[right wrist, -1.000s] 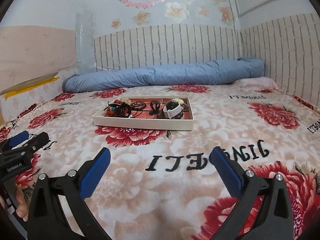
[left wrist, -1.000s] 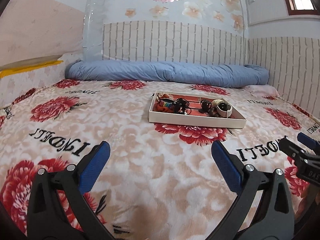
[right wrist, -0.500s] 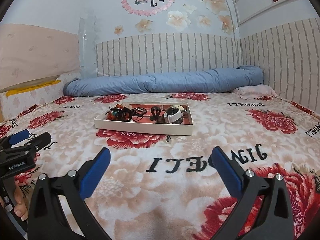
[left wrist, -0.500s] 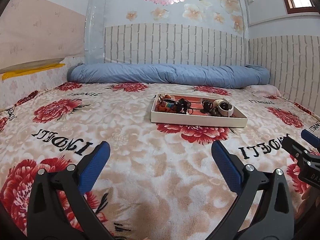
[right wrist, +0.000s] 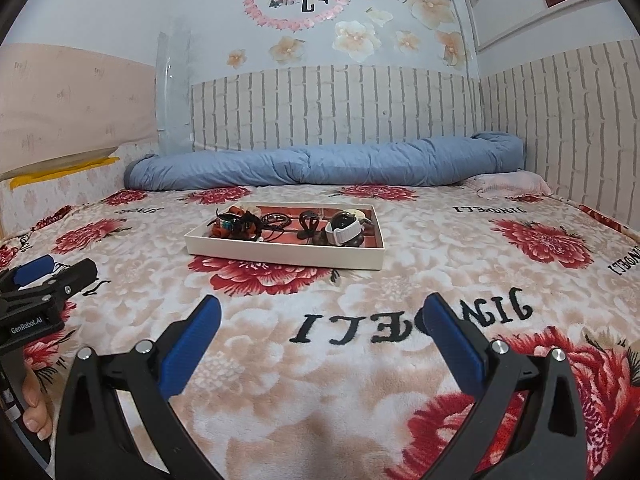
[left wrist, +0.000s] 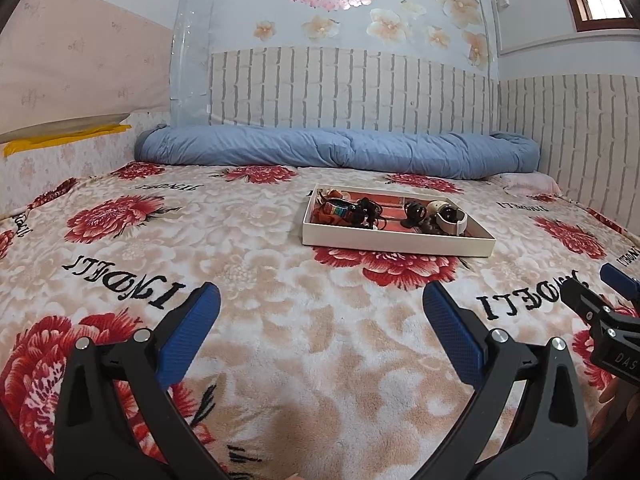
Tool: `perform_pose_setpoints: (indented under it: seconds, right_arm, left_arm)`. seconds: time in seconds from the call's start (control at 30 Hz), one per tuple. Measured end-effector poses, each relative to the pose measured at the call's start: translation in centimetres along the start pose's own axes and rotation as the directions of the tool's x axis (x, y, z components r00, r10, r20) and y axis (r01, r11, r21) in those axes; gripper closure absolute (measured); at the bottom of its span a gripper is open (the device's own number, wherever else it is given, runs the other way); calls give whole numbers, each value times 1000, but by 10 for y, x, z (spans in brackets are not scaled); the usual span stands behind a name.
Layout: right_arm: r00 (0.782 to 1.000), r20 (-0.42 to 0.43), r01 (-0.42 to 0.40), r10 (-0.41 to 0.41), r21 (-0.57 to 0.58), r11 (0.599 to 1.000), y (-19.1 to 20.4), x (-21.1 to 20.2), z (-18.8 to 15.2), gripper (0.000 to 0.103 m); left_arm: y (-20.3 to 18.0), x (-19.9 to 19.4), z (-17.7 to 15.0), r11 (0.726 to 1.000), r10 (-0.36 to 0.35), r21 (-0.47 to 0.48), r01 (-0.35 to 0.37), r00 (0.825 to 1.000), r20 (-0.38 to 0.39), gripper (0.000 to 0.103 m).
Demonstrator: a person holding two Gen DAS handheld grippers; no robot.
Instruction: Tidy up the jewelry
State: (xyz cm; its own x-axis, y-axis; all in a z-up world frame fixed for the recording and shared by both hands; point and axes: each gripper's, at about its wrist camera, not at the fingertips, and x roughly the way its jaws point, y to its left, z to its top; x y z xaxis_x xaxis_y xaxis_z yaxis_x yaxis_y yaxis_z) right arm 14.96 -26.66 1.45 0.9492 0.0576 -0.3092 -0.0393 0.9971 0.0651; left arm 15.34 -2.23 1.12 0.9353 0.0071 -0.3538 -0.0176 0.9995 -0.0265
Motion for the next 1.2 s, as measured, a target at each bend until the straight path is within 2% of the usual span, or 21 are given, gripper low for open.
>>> perform_pose_setpoints:
  seconds: [1.2]
  right_arm:
    - [1000,4,5,-5,-1,1000,-3,0,-1,4]
  left_arm:
    - [-4,-5,0,999,9,32,-10,1000,29,5]
